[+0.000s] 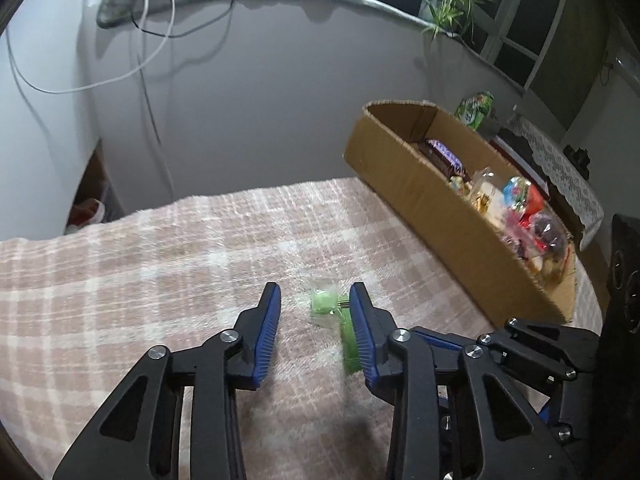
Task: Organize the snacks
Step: 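Close the left tool on the clear green candy while the right tool grasps the green packet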
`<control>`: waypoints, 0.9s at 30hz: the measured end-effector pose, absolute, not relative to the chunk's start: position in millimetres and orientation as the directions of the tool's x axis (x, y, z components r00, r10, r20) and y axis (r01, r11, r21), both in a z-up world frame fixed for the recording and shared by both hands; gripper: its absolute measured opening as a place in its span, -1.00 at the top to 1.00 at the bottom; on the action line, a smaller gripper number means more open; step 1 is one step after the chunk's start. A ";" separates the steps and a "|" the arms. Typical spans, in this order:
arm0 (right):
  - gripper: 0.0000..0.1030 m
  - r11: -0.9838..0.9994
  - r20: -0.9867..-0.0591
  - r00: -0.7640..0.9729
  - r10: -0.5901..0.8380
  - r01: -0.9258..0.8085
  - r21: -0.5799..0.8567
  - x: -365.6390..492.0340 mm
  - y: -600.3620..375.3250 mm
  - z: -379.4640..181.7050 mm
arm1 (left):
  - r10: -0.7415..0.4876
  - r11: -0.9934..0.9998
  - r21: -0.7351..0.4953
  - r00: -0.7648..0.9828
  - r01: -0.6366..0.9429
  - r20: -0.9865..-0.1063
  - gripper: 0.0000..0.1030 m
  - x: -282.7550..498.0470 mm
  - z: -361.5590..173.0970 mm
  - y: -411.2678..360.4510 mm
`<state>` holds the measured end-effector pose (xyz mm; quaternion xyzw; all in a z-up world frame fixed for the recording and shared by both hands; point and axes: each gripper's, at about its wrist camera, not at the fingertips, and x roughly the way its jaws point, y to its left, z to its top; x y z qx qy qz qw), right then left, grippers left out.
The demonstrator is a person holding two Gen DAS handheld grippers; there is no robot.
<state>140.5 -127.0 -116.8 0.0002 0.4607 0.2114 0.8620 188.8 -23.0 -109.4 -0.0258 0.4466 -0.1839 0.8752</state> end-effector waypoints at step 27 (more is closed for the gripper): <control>0.54 0.915 -0.803 0.505 0.316 -0.386 0.117 153.6 -125.6 -120.8 | -0.304 0.937 -0.141 0.548 0.319 -0.779 0.68 192.7 -122.9 -17.8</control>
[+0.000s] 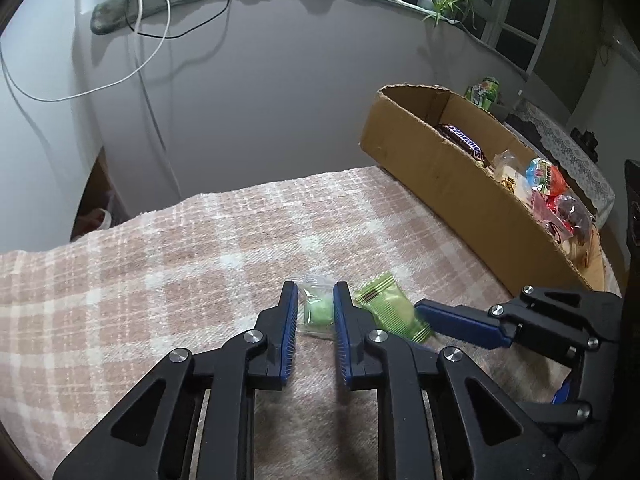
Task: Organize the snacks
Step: 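Close the left tool on the clear green candy while the right tool grasps the green packet, then carry both green candies over the box with both tools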
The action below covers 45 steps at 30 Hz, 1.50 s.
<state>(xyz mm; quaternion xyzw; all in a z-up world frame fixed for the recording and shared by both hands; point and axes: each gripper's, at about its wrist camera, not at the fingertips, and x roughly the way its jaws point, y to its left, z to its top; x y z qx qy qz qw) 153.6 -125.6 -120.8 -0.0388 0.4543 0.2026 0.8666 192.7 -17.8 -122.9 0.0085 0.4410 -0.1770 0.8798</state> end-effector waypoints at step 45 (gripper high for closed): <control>0.55 0.948 -0.647 0.699 0.304 -0.286 0.137 133.7 -299.6 -16.8 | -0.448 0.879 -0.163 0.660 0.448 -0.603 0.69 140.7 -16.0 -107.7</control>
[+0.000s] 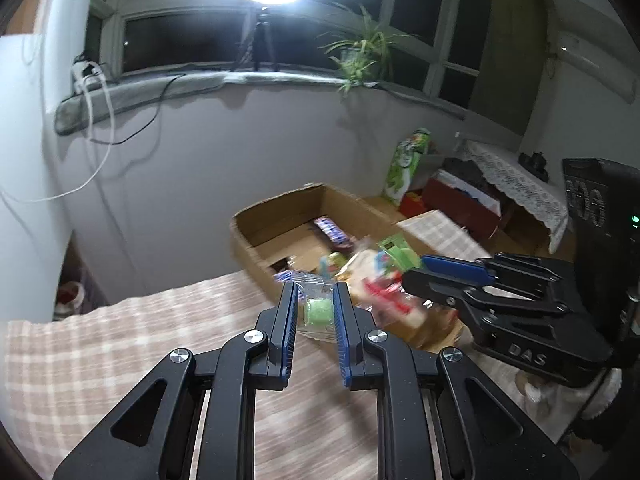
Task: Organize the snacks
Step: 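Carry both green candies over the box with both tools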
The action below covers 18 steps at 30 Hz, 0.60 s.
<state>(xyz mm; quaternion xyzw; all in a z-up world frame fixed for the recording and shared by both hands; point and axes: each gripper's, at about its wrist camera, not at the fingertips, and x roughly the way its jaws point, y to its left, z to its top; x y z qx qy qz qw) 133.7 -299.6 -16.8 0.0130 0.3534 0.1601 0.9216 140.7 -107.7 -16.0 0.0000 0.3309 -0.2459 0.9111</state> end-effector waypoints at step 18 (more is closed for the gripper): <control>0.55 0.947 -0.693 0.653 0.306 -0.281 0.153 175.5 -334.1 -22.3 | -0.429 0.884 -0.133 0.665 0.448 -0.611 0.69 171.8 -17.1 -169.0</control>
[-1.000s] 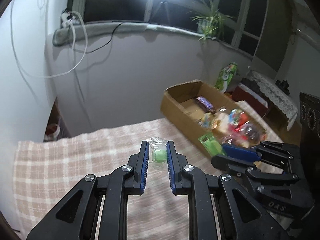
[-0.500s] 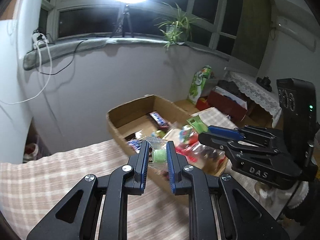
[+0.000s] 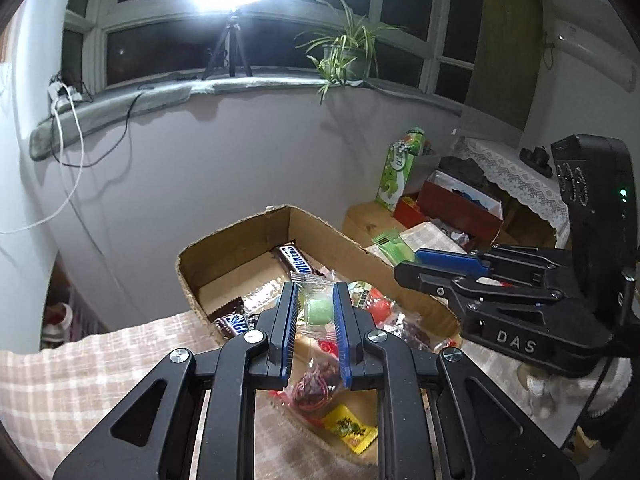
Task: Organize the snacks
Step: 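Carry both green candies over the box with both tools, then open both tools to drop the green candies into the box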
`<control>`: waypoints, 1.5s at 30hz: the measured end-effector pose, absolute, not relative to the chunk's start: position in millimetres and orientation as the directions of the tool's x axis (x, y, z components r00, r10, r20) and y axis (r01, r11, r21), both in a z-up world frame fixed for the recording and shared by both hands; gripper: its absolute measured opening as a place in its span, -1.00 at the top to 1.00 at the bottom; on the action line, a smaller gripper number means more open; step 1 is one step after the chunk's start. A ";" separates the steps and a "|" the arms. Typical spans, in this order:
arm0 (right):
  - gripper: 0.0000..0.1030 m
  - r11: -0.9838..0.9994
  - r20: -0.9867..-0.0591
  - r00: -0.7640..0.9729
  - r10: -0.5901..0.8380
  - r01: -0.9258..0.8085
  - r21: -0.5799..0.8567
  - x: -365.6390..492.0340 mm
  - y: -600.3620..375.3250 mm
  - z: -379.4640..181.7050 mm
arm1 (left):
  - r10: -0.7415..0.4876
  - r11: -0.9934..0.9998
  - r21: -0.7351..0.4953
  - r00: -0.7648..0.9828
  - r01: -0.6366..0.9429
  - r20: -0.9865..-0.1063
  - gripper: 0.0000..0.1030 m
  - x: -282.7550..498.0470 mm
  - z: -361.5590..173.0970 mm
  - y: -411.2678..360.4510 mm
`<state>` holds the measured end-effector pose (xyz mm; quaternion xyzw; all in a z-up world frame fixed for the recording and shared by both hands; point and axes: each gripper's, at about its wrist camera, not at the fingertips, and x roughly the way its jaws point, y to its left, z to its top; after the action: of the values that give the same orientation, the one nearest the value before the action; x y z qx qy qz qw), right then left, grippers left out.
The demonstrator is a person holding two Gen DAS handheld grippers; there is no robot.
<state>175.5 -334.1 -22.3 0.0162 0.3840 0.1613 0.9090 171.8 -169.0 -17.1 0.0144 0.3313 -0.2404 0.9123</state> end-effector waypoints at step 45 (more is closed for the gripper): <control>-0.31 0.962 -0.714 0.653 0.253 -0.252 0.111 173.7 -347.1 -21.1 | -0.386 0.894 -0.102 0.636 0.436 -0.668 0.00 170.0 -36.6 -187.7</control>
<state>173.7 -347.1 -21.1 0.0008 0.3929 0.1387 0.9091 170.0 -187.7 -36.6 0.0347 0.3610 -0.2276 0.9037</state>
